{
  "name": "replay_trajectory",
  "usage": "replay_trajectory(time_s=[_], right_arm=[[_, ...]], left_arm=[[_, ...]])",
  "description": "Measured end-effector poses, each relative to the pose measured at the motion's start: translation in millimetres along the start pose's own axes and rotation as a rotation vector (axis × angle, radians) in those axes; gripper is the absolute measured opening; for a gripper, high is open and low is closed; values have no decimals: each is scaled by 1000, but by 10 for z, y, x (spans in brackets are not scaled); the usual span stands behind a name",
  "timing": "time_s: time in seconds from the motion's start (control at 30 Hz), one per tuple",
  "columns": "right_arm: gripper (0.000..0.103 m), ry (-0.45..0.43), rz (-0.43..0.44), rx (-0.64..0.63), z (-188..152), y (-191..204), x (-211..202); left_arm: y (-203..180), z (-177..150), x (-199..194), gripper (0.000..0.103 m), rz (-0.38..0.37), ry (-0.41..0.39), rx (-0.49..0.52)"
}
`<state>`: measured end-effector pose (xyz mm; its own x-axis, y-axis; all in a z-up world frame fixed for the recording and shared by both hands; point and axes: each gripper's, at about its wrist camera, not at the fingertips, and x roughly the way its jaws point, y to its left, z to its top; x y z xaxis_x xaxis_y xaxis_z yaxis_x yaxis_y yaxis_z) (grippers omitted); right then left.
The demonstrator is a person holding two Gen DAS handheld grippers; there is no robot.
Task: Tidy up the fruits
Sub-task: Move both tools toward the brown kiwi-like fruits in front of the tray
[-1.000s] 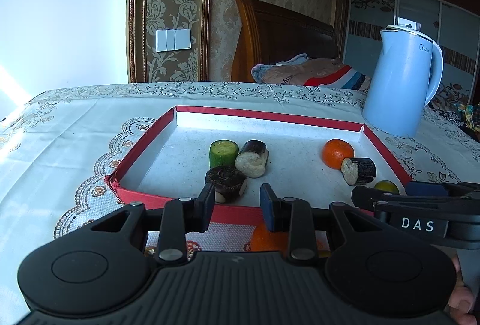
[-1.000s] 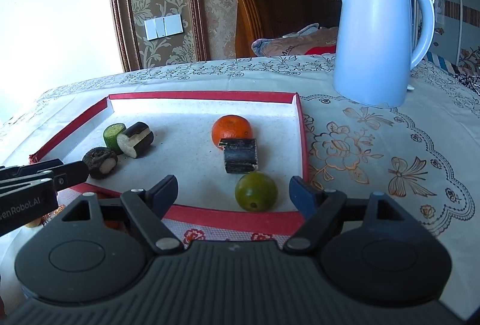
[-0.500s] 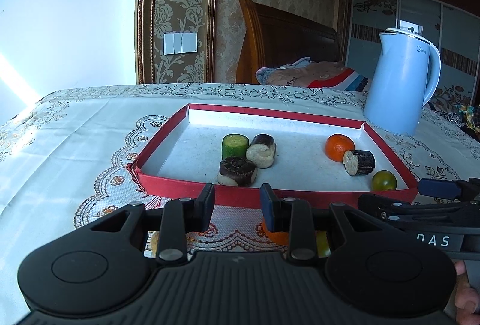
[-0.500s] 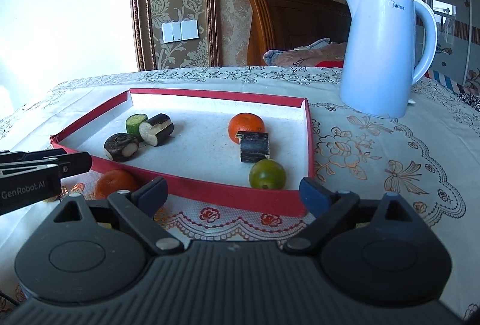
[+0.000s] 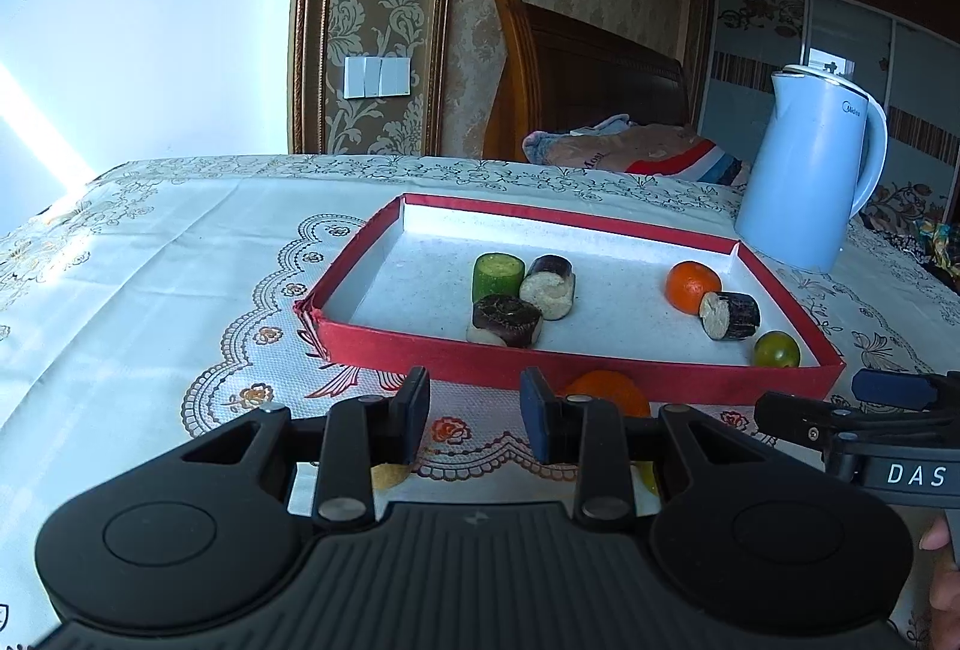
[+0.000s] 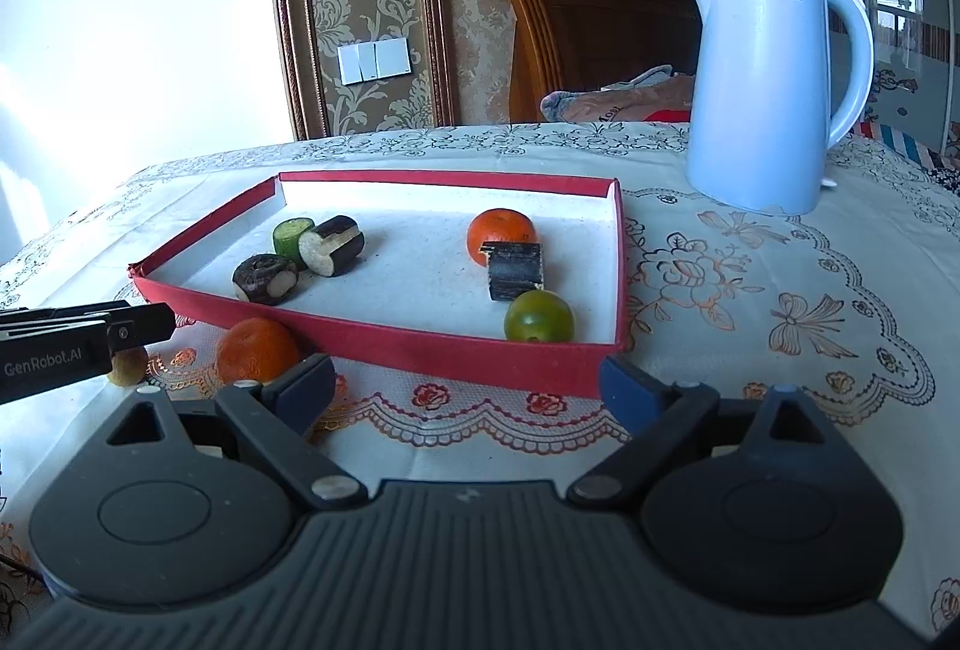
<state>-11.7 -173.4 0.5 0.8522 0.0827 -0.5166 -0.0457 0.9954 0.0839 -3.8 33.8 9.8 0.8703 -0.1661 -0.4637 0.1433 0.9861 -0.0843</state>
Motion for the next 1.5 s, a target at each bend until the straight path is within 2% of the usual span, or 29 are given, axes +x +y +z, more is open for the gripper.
replay_trajectory(time_s=[0.23,0.4,0.67,0.9,1.1,1.33,1.5], right_arm=[[94,-2,13,-5,-17,3,-44],[94,-6,23,-1,-25,-2,-66],[94,-1,35,0,-30,-2,-74],[94,3,51,3,-47,-13,-105],[94,17,79,-8,-81,-1,-145],[94,7,115,-119,-149,206,-220],[93,17,144,-169,-184,326,-242]], left_arm=[[146,-34,-110,32,15,-12,-28],[310,-58,-169,32,53,0,-43],[643,-34,-195,32,65,12,-163],[367,-70,-100,32,67,38,-20],[272,-67,33,32,80,71,20],[186,-84,104,32,76,87,58],[157,-96,197,32,72,138,80]])
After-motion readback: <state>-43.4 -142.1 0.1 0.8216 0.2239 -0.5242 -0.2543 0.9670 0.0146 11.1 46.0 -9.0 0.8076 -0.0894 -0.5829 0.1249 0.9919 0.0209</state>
